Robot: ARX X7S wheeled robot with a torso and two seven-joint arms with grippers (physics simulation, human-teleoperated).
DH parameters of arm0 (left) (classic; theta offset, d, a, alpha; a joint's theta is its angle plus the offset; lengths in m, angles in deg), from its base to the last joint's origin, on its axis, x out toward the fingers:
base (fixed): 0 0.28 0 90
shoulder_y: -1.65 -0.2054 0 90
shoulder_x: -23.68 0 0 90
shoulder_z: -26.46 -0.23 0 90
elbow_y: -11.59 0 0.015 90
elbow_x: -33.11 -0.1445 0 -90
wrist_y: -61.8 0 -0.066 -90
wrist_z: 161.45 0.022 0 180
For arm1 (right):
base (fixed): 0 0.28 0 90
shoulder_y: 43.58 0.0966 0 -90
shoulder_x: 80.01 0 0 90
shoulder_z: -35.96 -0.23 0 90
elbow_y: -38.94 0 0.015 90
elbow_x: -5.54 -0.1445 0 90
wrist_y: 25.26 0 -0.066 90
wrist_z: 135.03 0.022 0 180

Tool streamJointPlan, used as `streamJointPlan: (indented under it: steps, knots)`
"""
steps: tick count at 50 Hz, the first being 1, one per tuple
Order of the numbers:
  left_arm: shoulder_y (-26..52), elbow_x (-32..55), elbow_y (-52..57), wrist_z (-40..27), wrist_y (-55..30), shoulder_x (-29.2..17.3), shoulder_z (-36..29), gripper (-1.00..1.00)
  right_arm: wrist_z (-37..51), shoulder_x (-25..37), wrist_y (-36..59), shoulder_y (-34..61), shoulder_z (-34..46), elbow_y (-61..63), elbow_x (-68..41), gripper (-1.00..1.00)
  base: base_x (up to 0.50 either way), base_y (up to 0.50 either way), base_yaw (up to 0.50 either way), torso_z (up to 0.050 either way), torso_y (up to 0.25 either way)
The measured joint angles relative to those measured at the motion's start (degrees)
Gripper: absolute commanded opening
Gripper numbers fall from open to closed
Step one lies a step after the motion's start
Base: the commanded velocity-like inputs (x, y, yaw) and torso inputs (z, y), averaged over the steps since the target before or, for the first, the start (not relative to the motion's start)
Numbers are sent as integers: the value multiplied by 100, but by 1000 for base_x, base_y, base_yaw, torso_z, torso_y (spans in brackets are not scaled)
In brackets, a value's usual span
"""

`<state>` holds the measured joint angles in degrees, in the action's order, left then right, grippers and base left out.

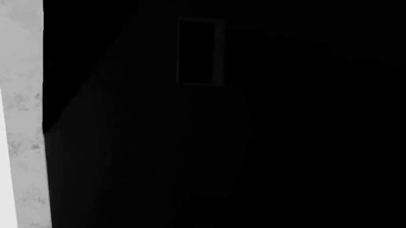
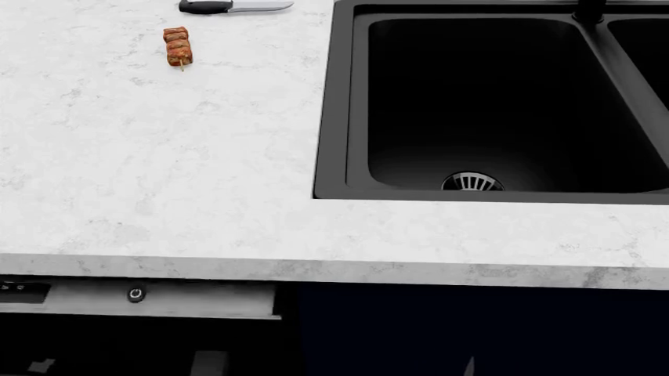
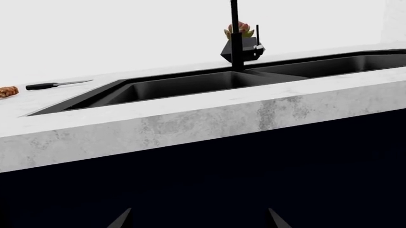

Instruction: Open the dishwasher door

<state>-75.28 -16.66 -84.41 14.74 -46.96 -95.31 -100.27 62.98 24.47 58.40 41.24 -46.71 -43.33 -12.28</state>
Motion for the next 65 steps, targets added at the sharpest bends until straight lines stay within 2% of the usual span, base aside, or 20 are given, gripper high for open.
streamJointPlan:
  steps: [16,44,65]
  knots:
    - [-1200,-76,1331,188,-547,-347,162,-100,64,58,-83,-86,-104,70,-111,100,0,0,-1,0,0]
    - [-3491,57,2542,-732,-870,-747,318,-100,163,133,43,-37,-20,255,-114,100,0,0,-1,0,0]
    - [-4888,161,2719,-1359,-989,-913,149,-100,267,213,155,-89,42,496,-81,100,0,-1,-1,0,0]
